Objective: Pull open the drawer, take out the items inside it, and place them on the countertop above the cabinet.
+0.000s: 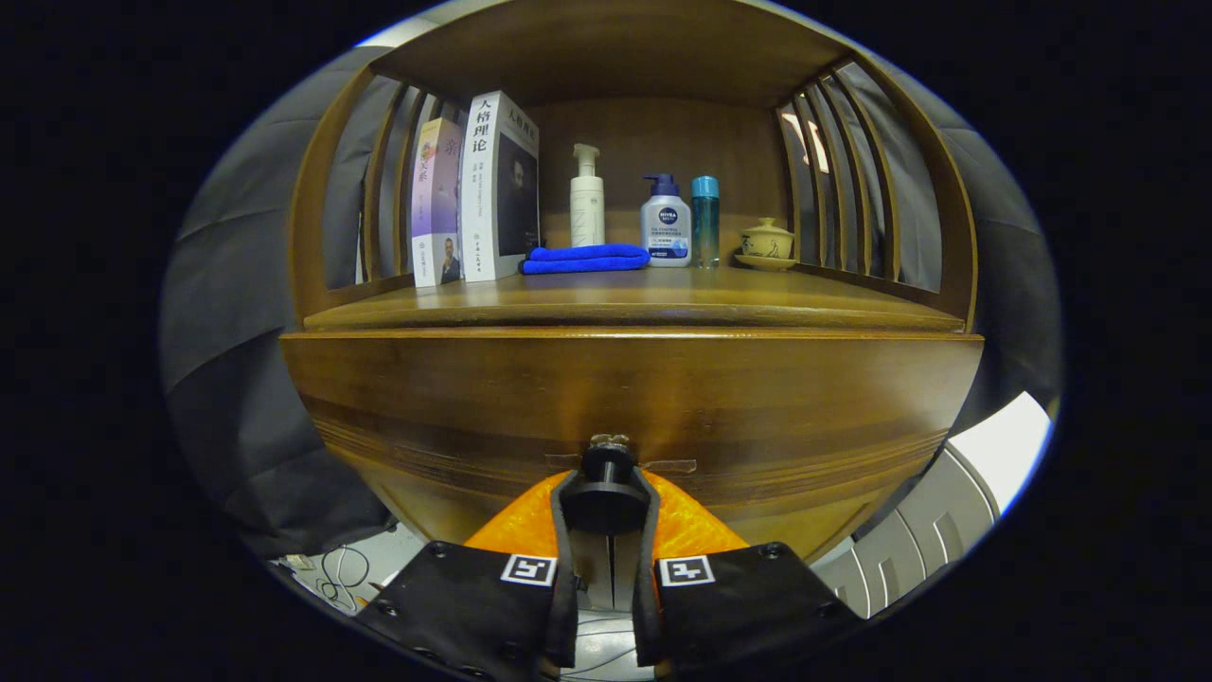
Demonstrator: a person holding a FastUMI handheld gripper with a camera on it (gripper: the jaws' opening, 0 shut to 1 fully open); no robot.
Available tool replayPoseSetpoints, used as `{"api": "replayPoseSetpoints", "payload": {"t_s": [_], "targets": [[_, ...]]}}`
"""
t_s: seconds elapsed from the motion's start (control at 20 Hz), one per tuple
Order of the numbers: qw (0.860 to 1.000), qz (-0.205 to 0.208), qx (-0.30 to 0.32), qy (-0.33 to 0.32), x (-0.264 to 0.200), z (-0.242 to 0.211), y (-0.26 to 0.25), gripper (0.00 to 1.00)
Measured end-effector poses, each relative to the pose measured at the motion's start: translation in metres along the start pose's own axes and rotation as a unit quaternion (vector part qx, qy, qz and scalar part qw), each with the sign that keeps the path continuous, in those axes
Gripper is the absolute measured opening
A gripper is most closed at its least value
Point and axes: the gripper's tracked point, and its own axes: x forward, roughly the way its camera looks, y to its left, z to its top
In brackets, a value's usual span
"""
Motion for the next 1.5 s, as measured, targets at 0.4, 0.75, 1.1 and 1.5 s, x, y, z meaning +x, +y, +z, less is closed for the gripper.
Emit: {"api": "replayPoseSetpoints", "payload": {"t_s": [0.4, 0.75, 1.1, 1.5], "targets": [[1.000, 0.002, -0.005, -0.007, -0.043, -0.016, 0.004, 0.26], [1.000, 0.001, 0.008, -0.005, -0.082, -0.031, 0.007, 0.25], [1.000, 0.011, 0.009, -0.009, -0.116, -0.049, 0.012, 0.25], [1.000, 0.031, 0.002, -0.005, -0.146, -0.060, 0.026, 0.25]]}}
